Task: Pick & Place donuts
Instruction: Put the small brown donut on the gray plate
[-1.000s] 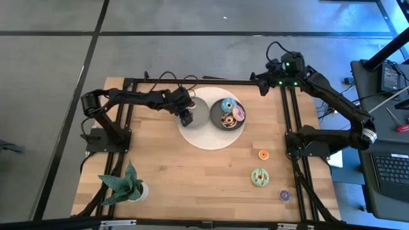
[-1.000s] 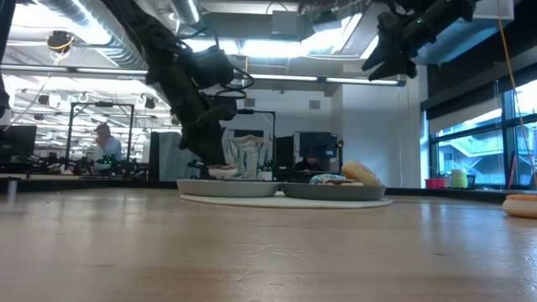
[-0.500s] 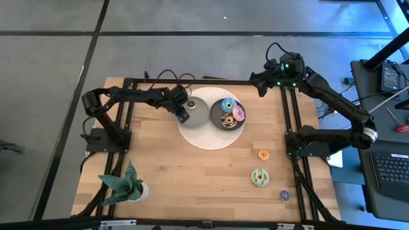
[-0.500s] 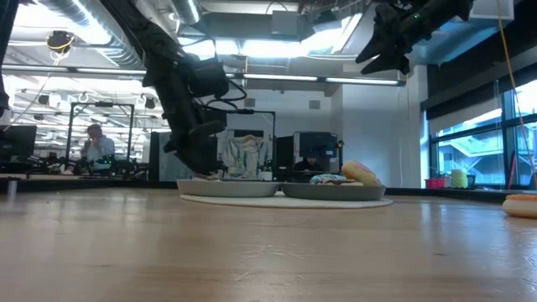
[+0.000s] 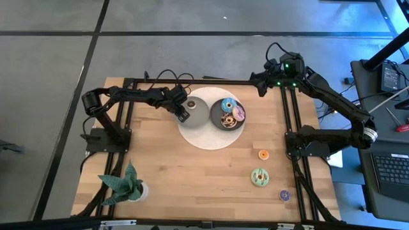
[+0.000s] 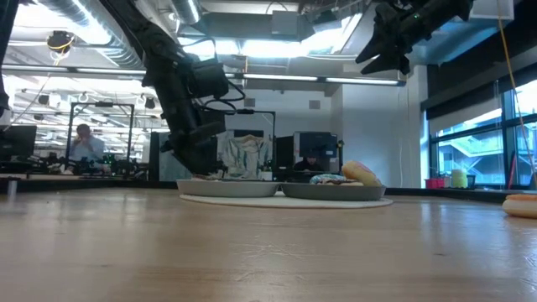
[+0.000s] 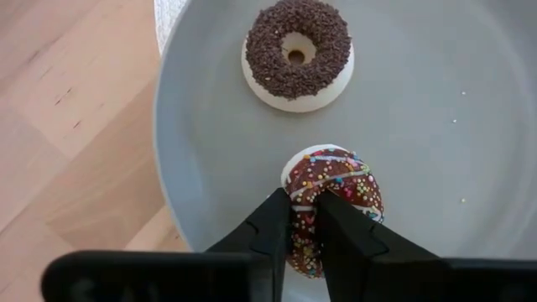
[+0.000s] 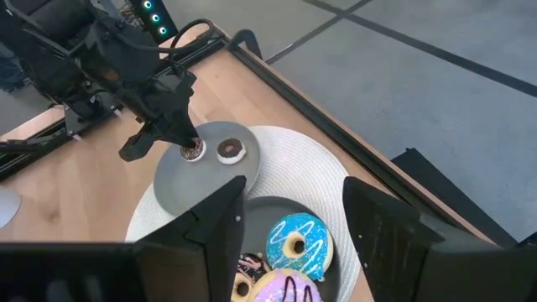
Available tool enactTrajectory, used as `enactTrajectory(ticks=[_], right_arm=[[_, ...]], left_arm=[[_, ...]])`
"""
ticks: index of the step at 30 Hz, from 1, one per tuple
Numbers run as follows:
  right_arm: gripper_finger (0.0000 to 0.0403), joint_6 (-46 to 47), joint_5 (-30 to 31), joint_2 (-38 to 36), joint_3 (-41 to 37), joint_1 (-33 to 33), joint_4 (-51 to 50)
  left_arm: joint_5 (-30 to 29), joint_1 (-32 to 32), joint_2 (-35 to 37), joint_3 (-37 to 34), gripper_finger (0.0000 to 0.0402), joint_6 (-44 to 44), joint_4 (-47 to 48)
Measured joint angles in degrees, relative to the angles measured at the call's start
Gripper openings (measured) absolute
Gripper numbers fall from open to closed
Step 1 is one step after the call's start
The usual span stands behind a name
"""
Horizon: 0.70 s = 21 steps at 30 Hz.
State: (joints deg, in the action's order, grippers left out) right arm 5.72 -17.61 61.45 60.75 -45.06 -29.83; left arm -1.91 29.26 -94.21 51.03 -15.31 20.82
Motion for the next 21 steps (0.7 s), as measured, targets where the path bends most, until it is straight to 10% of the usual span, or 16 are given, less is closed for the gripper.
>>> enactTrajectory(ticks=[21], right_arm=[[0.02, 0.0, 0.0, 0.0, 0.0, 0.0, 0.0]], left_arm=[[0.5, 0.5, 0.1, 0.0, 0.0153, -2.1, 0.3]])
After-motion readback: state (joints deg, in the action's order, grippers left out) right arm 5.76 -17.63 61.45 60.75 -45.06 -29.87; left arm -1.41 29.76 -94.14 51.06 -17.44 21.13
